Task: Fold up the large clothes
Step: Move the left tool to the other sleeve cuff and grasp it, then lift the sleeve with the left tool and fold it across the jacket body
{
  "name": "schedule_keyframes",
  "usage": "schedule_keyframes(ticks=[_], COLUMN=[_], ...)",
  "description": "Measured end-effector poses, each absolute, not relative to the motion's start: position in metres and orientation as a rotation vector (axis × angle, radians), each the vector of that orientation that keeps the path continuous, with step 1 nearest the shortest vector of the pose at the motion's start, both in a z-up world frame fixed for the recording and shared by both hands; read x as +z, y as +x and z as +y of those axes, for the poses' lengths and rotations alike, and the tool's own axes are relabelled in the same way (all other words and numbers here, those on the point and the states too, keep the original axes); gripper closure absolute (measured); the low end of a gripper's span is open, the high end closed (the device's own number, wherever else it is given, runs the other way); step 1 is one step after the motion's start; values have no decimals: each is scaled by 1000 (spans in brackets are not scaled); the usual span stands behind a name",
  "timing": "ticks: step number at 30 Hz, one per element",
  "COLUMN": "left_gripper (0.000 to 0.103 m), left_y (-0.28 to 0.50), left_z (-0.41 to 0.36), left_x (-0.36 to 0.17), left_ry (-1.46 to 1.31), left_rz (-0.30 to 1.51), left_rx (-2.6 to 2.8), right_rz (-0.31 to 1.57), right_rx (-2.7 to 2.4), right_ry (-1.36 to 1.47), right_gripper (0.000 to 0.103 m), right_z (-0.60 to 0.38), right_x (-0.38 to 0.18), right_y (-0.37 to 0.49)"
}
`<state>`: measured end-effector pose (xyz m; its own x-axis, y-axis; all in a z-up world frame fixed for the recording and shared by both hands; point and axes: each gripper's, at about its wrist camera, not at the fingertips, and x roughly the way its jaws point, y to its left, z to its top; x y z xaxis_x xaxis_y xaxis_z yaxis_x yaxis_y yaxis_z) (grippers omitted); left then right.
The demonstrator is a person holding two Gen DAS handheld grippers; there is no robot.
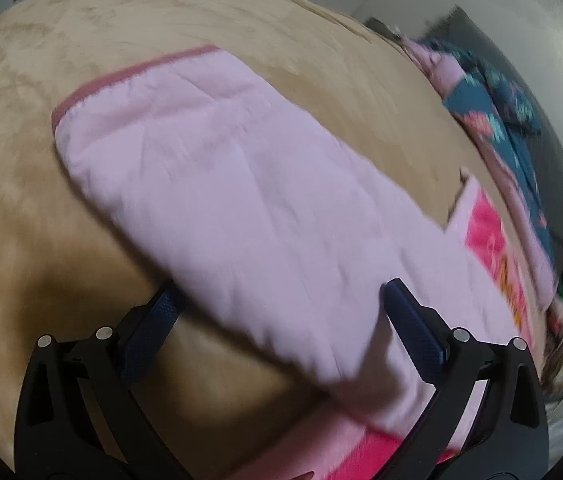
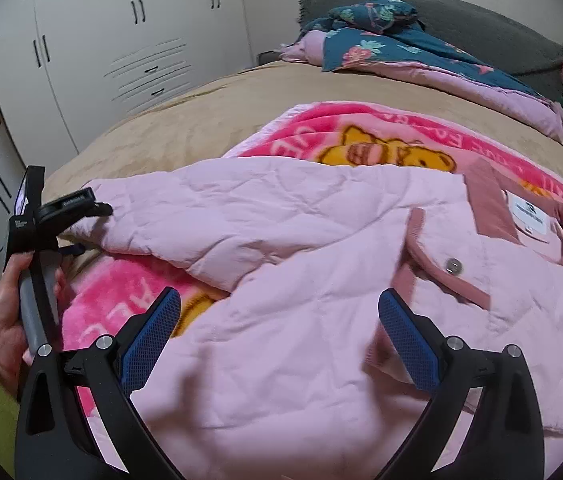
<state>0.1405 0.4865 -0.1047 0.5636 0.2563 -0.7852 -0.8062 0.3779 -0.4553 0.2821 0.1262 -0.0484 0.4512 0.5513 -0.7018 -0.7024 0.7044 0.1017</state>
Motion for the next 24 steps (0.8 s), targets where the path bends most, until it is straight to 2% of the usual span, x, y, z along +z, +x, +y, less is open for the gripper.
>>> schedule_keyframes(ticks=[1, 6, 9, 15, 24], left_gripper=[10, 60, 77, 86, 89], left_y=[142, 150, 154, 160, 179], left_z=[490, 493, 482, 441, 360], left_x=[-104, -82, -60, -5, 79], left_ry=[-954, -862, -782, -639, -502], left_rz=[689, 680, 670, 618, 529], left_rx=[745, 767, 754, 708, 601], right_rz=[780, 773, 765, 738, 691], right_rx=[777, 749, 730, 711, 677], right_ry=[-213, -188, -164, -104, -19], right_gripper=[4, 4, 4, 4, 4], right_z=[123, 99, 80, 41, -24], right_x=[-48, -42, -36, -20, 5], right_y=[282, 285, 285, 278, 266])
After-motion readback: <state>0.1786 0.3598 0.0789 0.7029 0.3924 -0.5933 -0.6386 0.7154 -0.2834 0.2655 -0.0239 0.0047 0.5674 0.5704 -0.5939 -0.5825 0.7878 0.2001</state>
